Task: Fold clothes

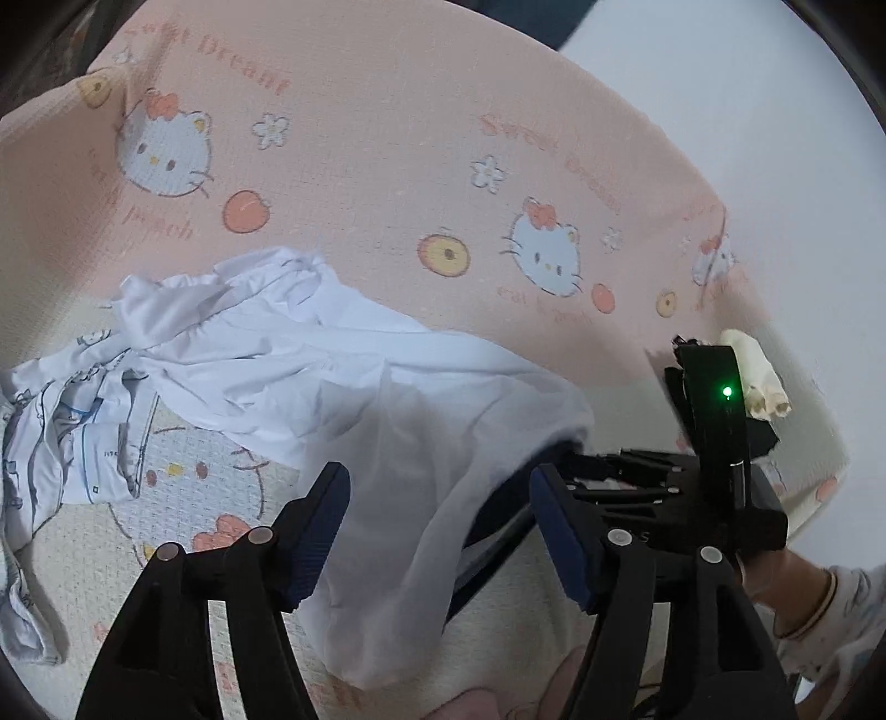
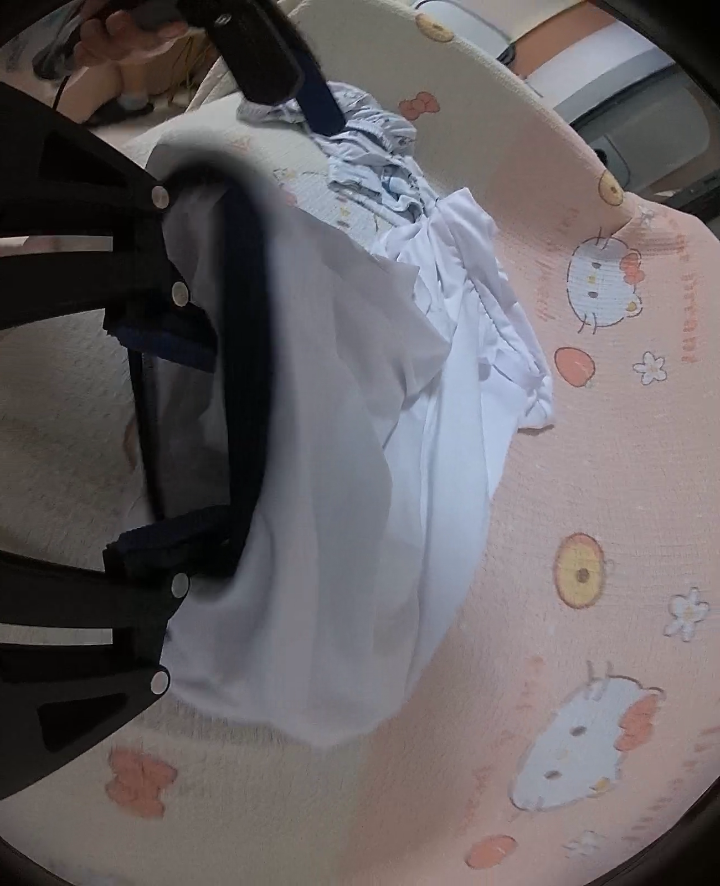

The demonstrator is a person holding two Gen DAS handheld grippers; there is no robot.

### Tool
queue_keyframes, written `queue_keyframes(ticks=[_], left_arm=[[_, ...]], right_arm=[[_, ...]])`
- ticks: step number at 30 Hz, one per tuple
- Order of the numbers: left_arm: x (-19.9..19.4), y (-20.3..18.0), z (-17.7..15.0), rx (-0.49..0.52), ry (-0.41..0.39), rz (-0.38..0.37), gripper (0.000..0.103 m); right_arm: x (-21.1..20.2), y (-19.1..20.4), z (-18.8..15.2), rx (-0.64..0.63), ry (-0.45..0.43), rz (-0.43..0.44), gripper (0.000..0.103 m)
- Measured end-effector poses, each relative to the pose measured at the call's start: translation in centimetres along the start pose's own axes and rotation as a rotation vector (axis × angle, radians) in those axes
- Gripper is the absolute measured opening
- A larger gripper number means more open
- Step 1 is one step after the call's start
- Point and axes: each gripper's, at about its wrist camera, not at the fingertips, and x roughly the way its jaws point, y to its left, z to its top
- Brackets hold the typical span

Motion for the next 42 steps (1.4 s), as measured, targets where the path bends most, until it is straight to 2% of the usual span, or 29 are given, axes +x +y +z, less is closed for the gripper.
queue_keyframes(ticks=[5,9,16,21,26,30,34,35,36,37,39,41,42], left_arm=[[0.9,-1.6,-0.5,0.088,0.043,0.042,0.065],[2.1,-2.6,-1.2,0.122,0.085,0.030,0.065],[4.8,-3.6,-2.2,0.214,0.140,0.117,0.065],[5.9,-2.6,-2.3,0.169,0.151,0.140,0.065],[7.0,-1.8,-2.3,0.138,0.167,0.164,0.065],[8.2,-2.1,-2.7,0.169,0.184,0.191,0.065],[9.1,-2.5,-3.2,0.208,0.158,0.246,0.065],[9.3,-2.6,-3.3,0.218,0.150,0.264,0.063],[9.4,-2.7,-3.3,0.233,0.138,0.288,0.054],[9.3,-2.9,-3.4,0.253,0.122,0.319,0.050],[9.2,-3.1,-3.4,0.287,0.097,0.382,0.023],[9.0,-2.9,-3.1,0.300,0.084,0.448,0.018],[8.6,-2.6,-2.8,0.290,0.069,0.474,0.018]], right_arm=[[-1.1,0.3,-0.4,-0.081,0.013,-0.058,0.050],[-1.8,-0.1,-1.1,-0.122,0.015,-0.089,0.055],[-1.7,-2.4,-1.3,-0.082,0.004,-0.127,0.056],[-0.1,-2.6,-1.2,-0.089,0.005,-0.151,0.056],[1.5,-1.6,-0.7,-0.156,-0.010,-0.196,0.056],[3.2,-0.7,-0.4,-0.227,-0.006,-0.259,0.056],[4.0,-0.6,-0.3,-0.238,-0.031,-0.319,0.056],[4.2,-0.7,-0.3,-0.233,-0.034,-0.339,0.056],[4.4,-0.7,-0.2,-0.225,-0.035,-0.365,0.055],[4.4,-0.8,-0.1,-0.217,-0.042,-0.390,0.049],[4.1,-0.8,0.1,-0.206,-0.070,-0.444,0.033],[3.7,-1.1,0.3,-0.194,-0.098,-0.508,0.021],[3.3,-1.3,0.4,-0.183,-0.111,-0.552,0.020]])
